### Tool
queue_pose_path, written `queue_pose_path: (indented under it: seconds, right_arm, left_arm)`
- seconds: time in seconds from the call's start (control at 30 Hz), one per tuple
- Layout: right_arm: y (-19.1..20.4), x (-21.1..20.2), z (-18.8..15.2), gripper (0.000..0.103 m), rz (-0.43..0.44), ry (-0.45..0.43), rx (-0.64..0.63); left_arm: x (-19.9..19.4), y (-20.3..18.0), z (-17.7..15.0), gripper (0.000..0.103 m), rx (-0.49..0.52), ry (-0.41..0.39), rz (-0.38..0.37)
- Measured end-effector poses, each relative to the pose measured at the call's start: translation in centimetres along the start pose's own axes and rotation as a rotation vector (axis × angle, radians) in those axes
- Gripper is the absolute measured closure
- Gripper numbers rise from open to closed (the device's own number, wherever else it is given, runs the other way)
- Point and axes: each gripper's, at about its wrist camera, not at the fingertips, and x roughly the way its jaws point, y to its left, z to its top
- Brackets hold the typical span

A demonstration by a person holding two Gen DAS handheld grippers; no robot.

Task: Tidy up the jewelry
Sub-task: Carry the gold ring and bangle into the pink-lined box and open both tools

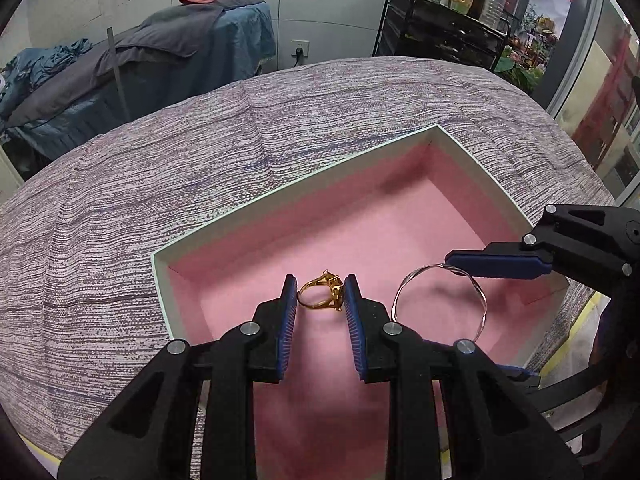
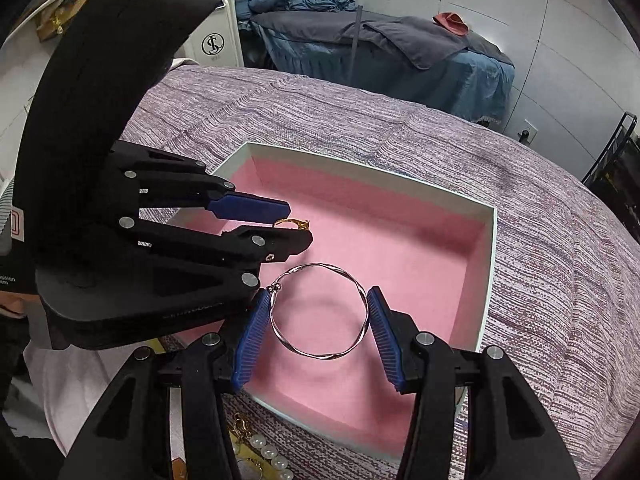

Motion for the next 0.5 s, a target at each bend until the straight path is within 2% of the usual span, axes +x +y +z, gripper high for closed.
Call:
queue_pose_path:
  seconds: [0.3,0.4,0.5]
  right_arm:
    - [0.29,0.58,-0.14,0.054,-0.035,0.010,-0.037]
    - [0.16,0.55,-0.12,0.052,-0.043,0.011,-0.031]
    - [-0.30,0.38,-0.22,0.045,-0.056,0.005,-0.011]
  left_arm:
    - [0.80,-0.25,0.08,0.076,0.014,0.017,0.013]
    - [0.86,-0.29,0.16,0.071,0.021,0.017,0.025]
    - [0.57,-0.23,0.28,0.055,0.025,0.005,0.057]
